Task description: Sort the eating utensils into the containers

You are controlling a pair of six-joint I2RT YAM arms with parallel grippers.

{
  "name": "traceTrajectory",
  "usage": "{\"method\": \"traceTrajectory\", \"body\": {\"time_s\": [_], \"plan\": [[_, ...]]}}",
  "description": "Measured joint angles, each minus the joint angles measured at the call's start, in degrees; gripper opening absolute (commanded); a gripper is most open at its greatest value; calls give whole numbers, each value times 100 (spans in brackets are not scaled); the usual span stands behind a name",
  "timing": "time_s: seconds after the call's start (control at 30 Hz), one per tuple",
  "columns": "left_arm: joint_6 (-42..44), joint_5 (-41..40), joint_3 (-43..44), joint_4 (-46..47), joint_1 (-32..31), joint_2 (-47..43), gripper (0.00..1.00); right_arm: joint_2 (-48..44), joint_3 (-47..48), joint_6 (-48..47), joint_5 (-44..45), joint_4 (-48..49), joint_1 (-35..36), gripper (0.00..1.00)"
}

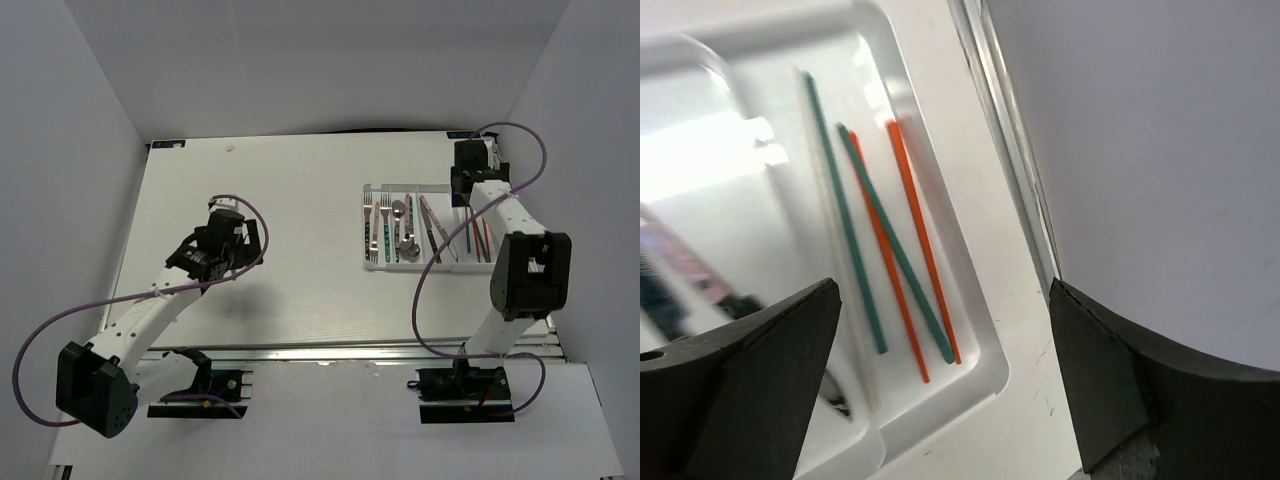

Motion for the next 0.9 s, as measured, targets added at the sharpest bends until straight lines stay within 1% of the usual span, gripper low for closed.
{"method": "traceTrajectory", "body": {"time_s": [0.1,0.17,0.23,0.3,0.4,0.43,0.47,0.53,0.6,0.67,0.7,0.73,0.8,0.9], "plan": [[-258,111,81,46,13,376,98,-752,-2,146,-166,22,286,89],[-444,199,234,105,48,754,98,-1384,-111,323,-651,181,551,89],[-592,302,457,249,120,1292,98,-2168,-457,535,-1526,588,813,88],[-704,448,667,452,262,1895,94,-3001,-1056,778,-2774,1086,984,86],[-800,553,1019,544,535,2774,90,-3891,-1880,1167,-4140,1596,1088,84],[-811,551,1115,525,592,3008,87,-4074,-2107,1241,-4439,1690,1134,83],[-820,549,1217,494,660,3220,79,-4240,-2369,1331,-4725,1812,1182,82],[-828,555,1397,463,739,3547,69,-4463,-2800,1473,-5167,1871,1268,80],[-804,603,1537,466,748,3777,61,-4594,-3069,1545,-5451,1867,1309,79],[-787,699,1569,498,745,3901,54,-4715,-3246,1598,-5657,1858,1307,78],[-772,732,1569,483,745,3952,45,-4769,-3292,1606,-5751,1843,1307,78],[-785,785,1569,476,745,4004,40,-4822,-3320,1624,-5829,1845,1307,77],[-737,861,1580,446,737,4138,35,-4937,-3368,1657,-6000,1864,1307,77],[-719,922,1657,448,730,4194,33,-5075,-3447,1751,-6186,1930,1307,77]]}}
